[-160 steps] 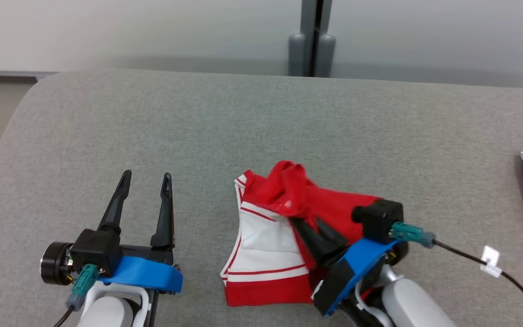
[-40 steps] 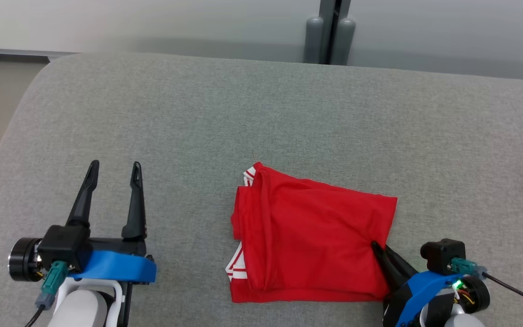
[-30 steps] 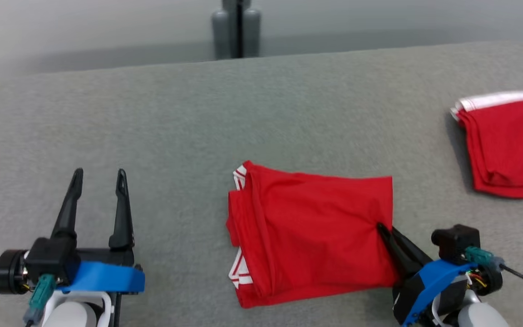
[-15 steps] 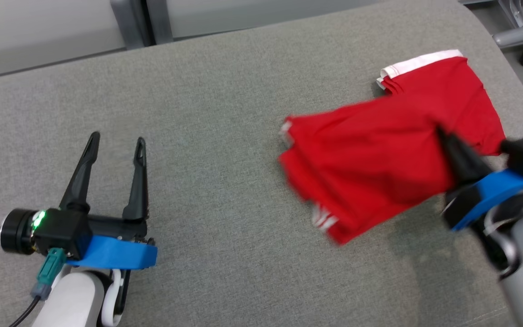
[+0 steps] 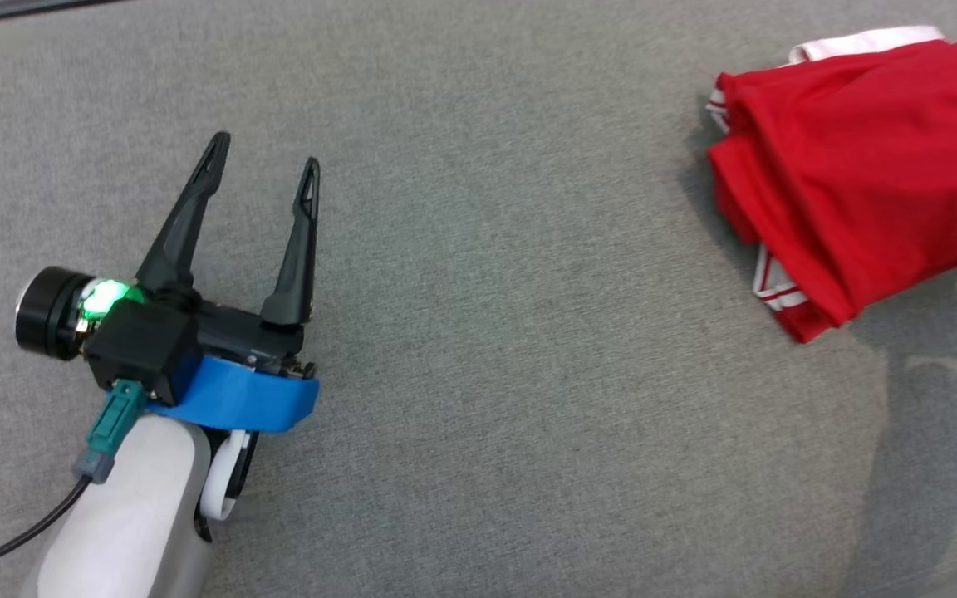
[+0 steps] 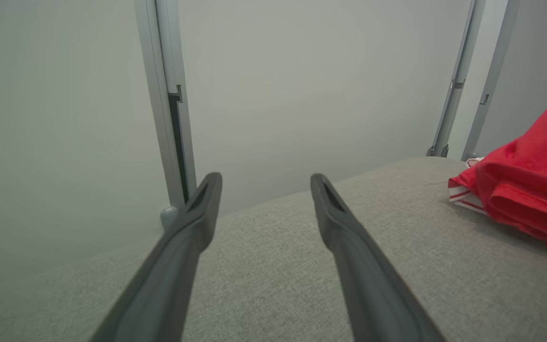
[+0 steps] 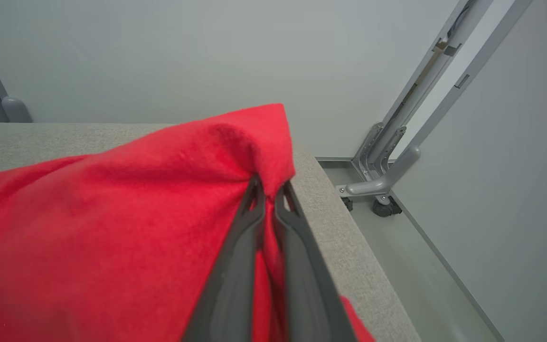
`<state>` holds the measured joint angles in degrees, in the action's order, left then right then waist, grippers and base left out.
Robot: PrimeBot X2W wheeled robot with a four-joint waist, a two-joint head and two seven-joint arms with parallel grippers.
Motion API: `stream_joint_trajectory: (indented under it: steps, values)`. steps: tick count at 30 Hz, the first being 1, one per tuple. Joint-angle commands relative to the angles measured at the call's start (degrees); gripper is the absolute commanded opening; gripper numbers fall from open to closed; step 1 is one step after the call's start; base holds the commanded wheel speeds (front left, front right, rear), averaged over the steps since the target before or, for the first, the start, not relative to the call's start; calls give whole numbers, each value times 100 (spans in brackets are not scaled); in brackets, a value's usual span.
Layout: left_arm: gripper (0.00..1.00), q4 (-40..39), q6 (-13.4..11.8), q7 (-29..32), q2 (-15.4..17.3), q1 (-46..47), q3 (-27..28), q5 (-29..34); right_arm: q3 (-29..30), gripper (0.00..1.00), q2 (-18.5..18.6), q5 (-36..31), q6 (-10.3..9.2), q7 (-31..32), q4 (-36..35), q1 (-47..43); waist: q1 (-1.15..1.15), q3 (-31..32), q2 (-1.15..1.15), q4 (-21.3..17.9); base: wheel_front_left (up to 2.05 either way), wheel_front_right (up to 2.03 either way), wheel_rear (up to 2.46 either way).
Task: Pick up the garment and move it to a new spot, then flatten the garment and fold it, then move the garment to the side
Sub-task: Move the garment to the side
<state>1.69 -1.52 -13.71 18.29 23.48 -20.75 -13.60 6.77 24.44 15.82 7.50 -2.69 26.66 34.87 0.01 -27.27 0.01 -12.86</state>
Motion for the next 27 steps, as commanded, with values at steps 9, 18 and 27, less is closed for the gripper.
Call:
stream_joint_trajectory:
  steps: [9,18,27]
  values:
    - [100,51,150,-60,-74,490,-217,130,821,0,-24,-903,-3,-27,460,294,-1,-465,-1,179,0,0,0]
    - [100,215,217,-104,-127,612,-343,137,1536,100,-510,-1561,-3,-193,527,130,-1,-502,-1,206,0,0,0]
    - [100,450,69,-141,-181,168,-222,-17,1874,100,-1239,-1711,-3,-634,-498,-847,-1,180,-1,270,0,0,0]
